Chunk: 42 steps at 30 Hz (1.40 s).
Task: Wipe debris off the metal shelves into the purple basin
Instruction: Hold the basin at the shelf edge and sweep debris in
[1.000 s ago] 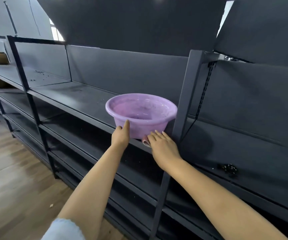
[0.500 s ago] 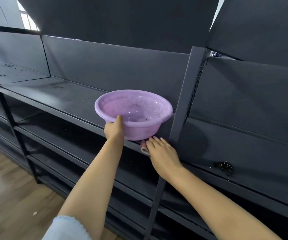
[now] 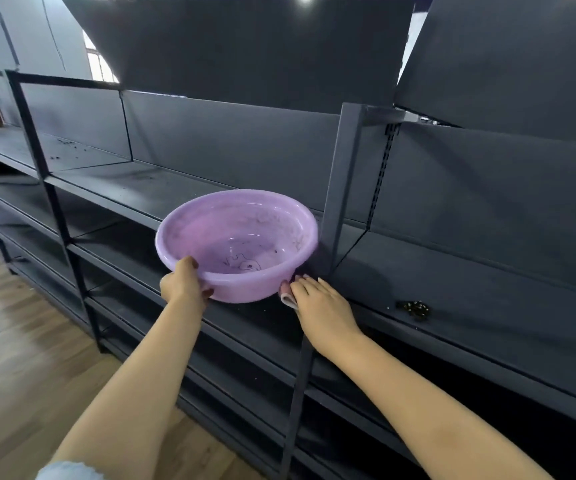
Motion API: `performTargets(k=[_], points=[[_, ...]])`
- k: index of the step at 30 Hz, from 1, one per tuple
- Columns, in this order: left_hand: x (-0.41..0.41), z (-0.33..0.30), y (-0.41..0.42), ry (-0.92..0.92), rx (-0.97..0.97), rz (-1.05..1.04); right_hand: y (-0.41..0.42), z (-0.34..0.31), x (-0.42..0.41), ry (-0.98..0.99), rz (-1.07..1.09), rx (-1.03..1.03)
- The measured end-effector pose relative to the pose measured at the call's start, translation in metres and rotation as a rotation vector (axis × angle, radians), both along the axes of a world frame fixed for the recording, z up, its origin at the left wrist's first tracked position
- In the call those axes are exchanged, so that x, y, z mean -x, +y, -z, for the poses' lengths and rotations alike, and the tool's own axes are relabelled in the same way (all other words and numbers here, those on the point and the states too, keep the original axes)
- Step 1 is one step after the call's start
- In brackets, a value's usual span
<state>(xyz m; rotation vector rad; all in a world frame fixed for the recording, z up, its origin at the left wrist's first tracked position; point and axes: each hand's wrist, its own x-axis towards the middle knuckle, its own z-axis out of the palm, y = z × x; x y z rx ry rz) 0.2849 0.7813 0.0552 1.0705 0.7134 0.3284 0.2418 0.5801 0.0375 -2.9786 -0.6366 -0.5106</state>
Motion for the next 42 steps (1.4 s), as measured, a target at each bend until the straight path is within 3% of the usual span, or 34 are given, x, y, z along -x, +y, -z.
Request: performTargets(k=[9,13,18,23,27,32,37,42], points=[[0.139,0.067,-0.016,0.112,-0.017,-0.177,-0.067,0.02,0.105,0.051,-0.022,-0.013],[0.187,0.109,-0.043,0.249,-0.052,-0.125,-0.103,0.03,0.139,0.063,0.032,-0.083],[0.22,0.139,-0.089,0.382,-0.142,0.082,-0.144,0.025,0.163,0.06,0.124,-0.132],[0.216,0.142,-0.136,0.381,-0.175,0.243,-0.179,0.025,0.161,0.077,0.283,-0.235],[0.196,0.142,-0.165,0.334,-0.122,0.345,-0.202,0.023,0.152,0.159,0.383,-0.455],[0.16,0.132,-0.187,0.295,-0.079,0.445,-0.222,0.005,0.129,0.098,0.447,-0.692],[0.128,0.123,-0.196,0.252,-0.089,0.509,-0.238,-0.008,0.093,-0.052,0.529,-0.597],[0.105,0.122,-0.198,0.245,-0.041,0.556,-0.244,0.031,0.059,0.102,0.659,-0.57]])
